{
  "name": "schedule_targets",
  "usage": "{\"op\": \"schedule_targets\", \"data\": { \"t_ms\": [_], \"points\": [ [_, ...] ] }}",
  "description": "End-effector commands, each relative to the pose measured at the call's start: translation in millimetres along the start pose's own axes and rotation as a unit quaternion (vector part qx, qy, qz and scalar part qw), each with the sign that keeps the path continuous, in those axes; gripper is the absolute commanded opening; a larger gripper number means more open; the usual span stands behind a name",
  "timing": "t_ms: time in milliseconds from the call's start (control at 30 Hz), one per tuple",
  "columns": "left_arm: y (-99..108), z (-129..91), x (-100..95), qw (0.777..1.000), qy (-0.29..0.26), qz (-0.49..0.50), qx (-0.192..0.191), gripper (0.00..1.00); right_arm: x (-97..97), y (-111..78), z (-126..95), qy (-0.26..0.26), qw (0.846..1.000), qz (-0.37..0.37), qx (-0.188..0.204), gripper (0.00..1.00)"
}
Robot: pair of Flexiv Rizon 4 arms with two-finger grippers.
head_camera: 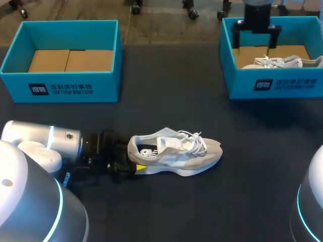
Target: Take the shoe out of the shoebox, open the shoe tongue, remove and reinsert the insole, then place the shoe into the shoebox
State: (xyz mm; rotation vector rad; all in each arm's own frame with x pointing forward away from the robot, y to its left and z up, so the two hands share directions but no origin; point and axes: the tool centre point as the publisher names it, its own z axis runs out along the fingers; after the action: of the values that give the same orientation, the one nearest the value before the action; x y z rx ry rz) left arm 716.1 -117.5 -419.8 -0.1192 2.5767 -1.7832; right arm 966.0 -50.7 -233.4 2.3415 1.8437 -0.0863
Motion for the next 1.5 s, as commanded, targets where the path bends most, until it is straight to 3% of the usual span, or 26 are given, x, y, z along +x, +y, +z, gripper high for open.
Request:
{"op": "schedule_targets", "data": {
  "t_ms": [33, 367, 567, 733, 900, 1133, 1233, 1500],
  "points": [
    [-0.1, -0.1, -0.2, 1.0, -0.001, 0.0, -0.001, 0.0, 18.2, -18.1, -8.4, -0.01, 1.0, 0.0, -0.01, 1.0],
    [-0.1, -0.1, -0.2, 1.0, -0.001, 0.0, -0.001, 0.0, 52.6, -61.1, -11.5, -0.009, 1.0, -0.004, -0.021, 1.0],
    [-0.1, -0.1, -0.2, 1.0, -0.001, 0.0, -0.001, 0.0, 74.0, -88.6, -1.9, -0.012, 1.0, -0.025, 0.004, 1.0],
    [-0.1, -0.1, -0.2, 1.0, -0.001, 0.0, -0.001, 0.0, 91.8, -113.0, -2.9, 0.013, 1.0, -0.023, -0.013, 1.0],
    [-0.1, -0.1, -0.2, 1.0, -0.001, 0.0, -0.001, 0.0, 113.4, -134.5, -4.2, -0.002, 0.997, -0.072, -0.018, 1.0],
    [-0.1, -0.1, -0.2, 1.0, -0.001, 0.0, -0.001, 0.0, 128.6, -164.4, -10.1, -0.001, 0.994, -0.096, -0.042, 1.0],
    [-0.1, -0.1, -0.2, 1.0, -0.001, 0.0, -0.001, 0.0, 129.8, -177.0, -9.5, -0.004, 0.995, -0.093, -0.028, 1.0],
    [-0.1, -0.1, -0.2, 1.0, -0.001, 0.0, -0.001, 0.0, 130.1, -179.3, -9.6, -0.007, 0.996, -0.081, -0.022, 1.0]
  ]
}}
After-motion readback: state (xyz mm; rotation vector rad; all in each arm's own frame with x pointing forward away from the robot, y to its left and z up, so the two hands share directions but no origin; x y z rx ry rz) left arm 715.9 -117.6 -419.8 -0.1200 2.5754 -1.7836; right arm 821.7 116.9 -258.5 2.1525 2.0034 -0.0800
